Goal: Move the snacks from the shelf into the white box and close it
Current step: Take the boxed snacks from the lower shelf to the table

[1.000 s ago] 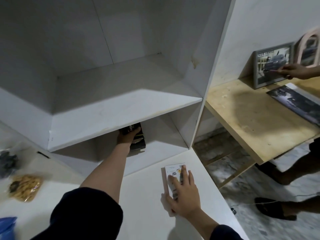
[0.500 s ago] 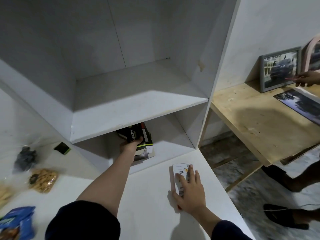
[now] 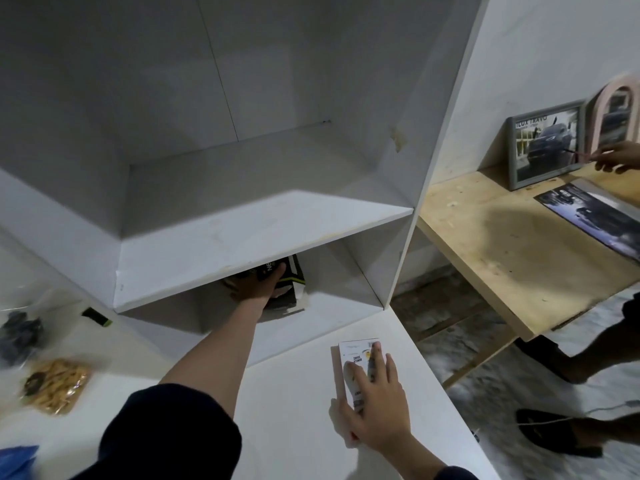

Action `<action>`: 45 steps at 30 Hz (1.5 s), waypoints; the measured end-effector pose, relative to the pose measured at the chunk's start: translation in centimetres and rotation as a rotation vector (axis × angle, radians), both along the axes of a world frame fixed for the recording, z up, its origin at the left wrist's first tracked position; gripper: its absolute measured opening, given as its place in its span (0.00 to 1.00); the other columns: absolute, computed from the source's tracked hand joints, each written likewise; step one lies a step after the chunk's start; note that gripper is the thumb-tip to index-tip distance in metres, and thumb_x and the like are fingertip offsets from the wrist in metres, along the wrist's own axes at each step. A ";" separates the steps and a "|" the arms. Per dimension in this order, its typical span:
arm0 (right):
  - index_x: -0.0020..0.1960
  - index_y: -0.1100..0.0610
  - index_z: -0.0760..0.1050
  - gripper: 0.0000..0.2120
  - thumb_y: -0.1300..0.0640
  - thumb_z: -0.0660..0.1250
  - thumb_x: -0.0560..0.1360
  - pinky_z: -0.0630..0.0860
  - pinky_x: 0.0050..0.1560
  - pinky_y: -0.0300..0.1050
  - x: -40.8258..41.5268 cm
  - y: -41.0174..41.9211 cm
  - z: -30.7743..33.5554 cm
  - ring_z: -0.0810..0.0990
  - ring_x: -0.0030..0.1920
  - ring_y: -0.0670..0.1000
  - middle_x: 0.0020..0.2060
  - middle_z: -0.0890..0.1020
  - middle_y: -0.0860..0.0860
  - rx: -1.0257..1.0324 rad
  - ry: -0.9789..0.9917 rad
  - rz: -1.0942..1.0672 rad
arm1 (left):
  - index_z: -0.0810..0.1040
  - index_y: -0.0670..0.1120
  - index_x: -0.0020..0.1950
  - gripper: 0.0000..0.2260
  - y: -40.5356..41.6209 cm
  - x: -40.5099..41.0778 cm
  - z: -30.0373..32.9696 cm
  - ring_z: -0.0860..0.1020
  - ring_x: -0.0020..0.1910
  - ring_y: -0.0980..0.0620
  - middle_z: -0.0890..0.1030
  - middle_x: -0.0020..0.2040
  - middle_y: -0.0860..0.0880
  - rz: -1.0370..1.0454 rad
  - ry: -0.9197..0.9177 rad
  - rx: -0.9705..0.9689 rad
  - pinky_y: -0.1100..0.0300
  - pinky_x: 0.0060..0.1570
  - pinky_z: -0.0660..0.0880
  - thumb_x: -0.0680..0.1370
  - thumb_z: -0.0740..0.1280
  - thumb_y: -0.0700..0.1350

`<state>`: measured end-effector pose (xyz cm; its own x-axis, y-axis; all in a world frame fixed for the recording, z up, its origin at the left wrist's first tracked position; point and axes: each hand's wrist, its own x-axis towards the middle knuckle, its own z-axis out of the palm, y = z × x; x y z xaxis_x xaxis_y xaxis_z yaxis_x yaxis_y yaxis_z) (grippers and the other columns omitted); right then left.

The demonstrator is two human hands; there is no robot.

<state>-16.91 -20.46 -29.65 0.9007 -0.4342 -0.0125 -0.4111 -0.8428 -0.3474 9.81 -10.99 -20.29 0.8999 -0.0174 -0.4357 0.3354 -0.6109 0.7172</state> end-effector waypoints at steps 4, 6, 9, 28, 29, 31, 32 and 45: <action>0.59 0.42 0.71 0.27 0.34 0.64 0.63 0.81 0.39 0.54 0.1 0.0 0.2 0.72 0.63 0.67 0.71 0.67 0.61 0.005 0.028 -0.007 | 0.62 0.41 0.73 0.33 -0.9 -0.4 -0.3 0.78 0.51 0.47 0.71 0.63 0.51 0.159 0.075 -0.331 0.66 0.37 0.78 0.73 0.72 0.49; 0.59 0.42 0.72 0.27 0.34 0.65 0.62 0.81 0.37 0.53 0.1 -0.1 0.3 0.73 0.62 0.67 0.70 0.68 0.61 0.010 0.034 -0.007 | 0.71 0.44 0.65 0.31 -0.8 0.1 -1.1 0.79 0.55 0.46 0.74 0.63 0.51 0.201 0.105 -0.332 0.59 0.51 0.78 0.68 0.75 0.56; 0.58 0.41 0.72 0.27 0.33 0.64 0.62 0.81 0.35 0.52 0.1 -0.1 0.4 0.74 0.62 0.67 0.70 0.69 0.61 0.003 0.038 -0.007 | 0.73 0.48 0.59 0.38 0.2 1.2 -2.9 0.83 0.47 0.47 0.78 0.60 0.50 0.238 0.150 -0.431 0.53 0.52 0.79 0.55 0.78 0.64; 0.59 0.40 0.70 0.27 0.31 0.63 0.63 0.81 0.40 0.53 0.2 0.0 0.4 0.73 0.64 0.66 0.71 0.67 0.60 0.005 0.033 -0.033 | 0.69 0.46 0.68 0.30 1.5 1.8 1.0 0.77 0.59 0.47 0.74 0.64 0.50 -0.355 -0.092 0.060 0.60 0.58 0.71 0.71 0.70 0.59; 0.59 0.40 0.70 0.27 0.31 0.63 0.63 0.81 0.41 0.54 0.2 -0.1 0.3 0.72 0.65 0.66 0.72 0.67 0.60 0.006 0.031 -0.031 | 0.67 0.46 0.70 0.30 1.5 2.0 1.1 0.75 0.62 0.47 0.72 0.65 0.51 -0.402 -0.081 0.100 0.59 0.61 0.67 0.73 0.69 0.59; 0.60 0.40 0.69 0.26 0.32 0.62 0.64 0.80 0.45 0.56 0.2 -0.1 0.2 0.71 0.66 0.67 0.72 0.65 0.60 0.005 0.025 -0.027 | 0.63 0.47 0.73 0.32 1.6 2.0 0.8 0.77 0.61 0.54 0.68 0.69 0.51 -0.442 -0.095 0.136 0.56 0.64 0.63 0.74 0.67 0.59; 0.60 0.40 0.69 0.26 0.32 0.62 0.65 0.80 0.47 0.56 0.1 -0.1 0.1 0.70 0.66 0.67 0.72 0.65 0.60 0.001 0.022 -0.027 | 0.63 0.47 0.73 0.33 1.7 2.0 0.6 0.78 0.59 0.57 0.68 0.69 0.52 -0.455 -0.094 0.169 0.57 0.64 0.62 0.74 0.66 0.61; 0.60 0.40 0.68 0.23 0.32 0.56 0.70 0.76 0.55 0.58 0.0 0.2 0.4 0.66 0.69 0.69 0.74 0.61 0.60 -0.020 0.068 -0.036 | 0.77 0.56 0.55 0.27 2.2 -4.6 0.9 0.80 0.50 0.50 0.83 0.50 0.53 -0.815 -0.331 0.513 0.60 0.46 0.75 0.68 0.59 0.74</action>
